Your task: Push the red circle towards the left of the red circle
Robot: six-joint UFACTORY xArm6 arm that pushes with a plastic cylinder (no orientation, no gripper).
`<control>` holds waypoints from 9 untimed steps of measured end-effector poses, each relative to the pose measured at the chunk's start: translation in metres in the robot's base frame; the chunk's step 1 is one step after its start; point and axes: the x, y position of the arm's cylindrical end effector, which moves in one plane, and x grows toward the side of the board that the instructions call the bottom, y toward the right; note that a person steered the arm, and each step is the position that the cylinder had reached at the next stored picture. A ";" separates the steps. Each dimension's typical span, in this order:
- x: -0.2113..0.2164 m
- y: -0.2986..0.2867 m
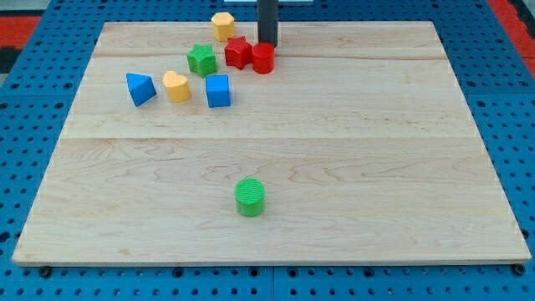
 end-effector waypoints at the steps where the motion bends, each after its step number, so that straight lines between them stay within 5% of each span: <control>1: 0.024 -0.003; 4: 0.070 -0.022; 9: 0.243 -0.028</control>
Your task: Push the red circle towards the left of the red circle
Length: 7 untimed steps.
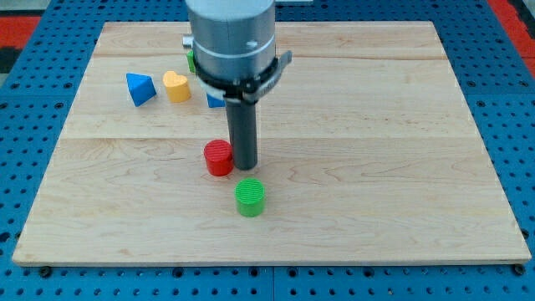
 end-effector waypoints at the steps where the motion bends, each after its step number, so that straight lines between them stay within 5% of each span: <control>1: 0.029 0.003; 3: -0.007 0.027; 5: -0.063 -0.042; 7: -0.013 -0.044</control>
